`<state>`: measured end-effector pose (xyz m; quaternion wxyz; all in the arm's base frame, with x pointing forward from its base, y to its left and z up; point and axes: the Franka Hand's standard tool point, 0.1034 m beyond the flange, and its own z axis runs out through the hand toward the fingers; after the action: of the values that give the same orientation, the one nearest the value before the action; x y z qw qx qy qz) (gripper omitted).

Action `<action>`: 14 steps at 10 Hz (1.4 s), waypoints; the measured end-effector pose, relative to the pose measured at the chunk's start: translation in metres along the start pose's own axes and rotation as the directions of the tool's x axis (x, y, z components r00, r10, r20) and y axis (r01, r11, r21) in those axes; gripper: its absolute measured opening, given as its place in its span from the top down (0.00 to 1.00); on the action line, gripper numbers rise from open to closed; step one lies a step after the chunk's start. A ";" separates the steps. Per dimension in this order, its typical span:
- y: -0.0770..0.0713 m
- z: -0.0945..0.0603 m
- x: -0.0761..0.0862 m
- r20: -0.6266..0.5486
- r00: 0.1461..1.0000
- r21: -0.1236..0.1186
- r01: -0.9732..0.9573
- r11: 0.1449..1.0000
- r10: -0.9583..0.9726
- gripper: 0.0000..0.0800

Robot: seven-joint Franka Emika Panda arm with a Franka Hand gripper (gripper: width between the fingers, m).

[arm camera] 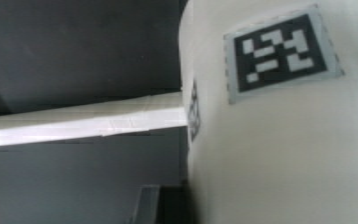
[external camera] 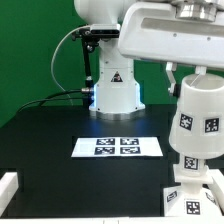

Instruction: Assemble lamp

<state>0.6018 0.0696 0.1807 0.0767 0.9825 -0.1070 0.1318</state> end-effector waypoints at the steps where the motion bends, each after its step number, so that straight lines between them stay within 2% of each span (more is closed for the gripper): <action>1: -0.002 0.008 -0.002 -0.004 1.000 0.004 0.003 1.000 -0.003 0.94; 3: -0.003 0.012 -0.004 0.002 1.000 0.004 0.003 1.000 -0.003 0.94; 4: -0.003 0.012 -0.004 0.005 1.000 0.006 0.000 1.000 0.000 0.84; 6: -0.004 0.013 -0.005 0.011 1.000 0.012 -0.001 1.000 0.001 0.49; 7: -0.003 0.014 -0.006 0.018 1.000 0.016 0.009 1.000 -0.009 0.49; 8: -0.003 0.012 -0.006 0.026 1.000 0.026 0.002 1.000 -0.003 0.23; 9: -0.002 0.005 -0.005 0.045 0.999 0.028 0.000 1.000 -0.001 0.23; 10: 0.002 -0.009 -0.003 0.075 0.997 0.048 0.007 0.999 -0.010 0.15; 11: 0.005 -0.022 0.004 0.095 0.995 0.086 -0.008 0.996 -0.001 0.13; 13: 0.014 -0.030 0.013 0.143 0.989 0.151 -0.063 0.987 0.041 0.13; 14: 0.013 -0.027 0.015 0.144 0.989 0.148 -0.063 0.987 0.041 0.13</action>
Offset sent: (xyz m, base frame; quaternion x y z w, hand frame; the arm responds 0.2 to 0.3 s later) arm 0.0000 0.0000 0.0000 0.0000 0.0000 0.0000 1.0000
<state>0.6061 0.0590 0.2125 -0.0095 0.9892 -0.1274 0.0722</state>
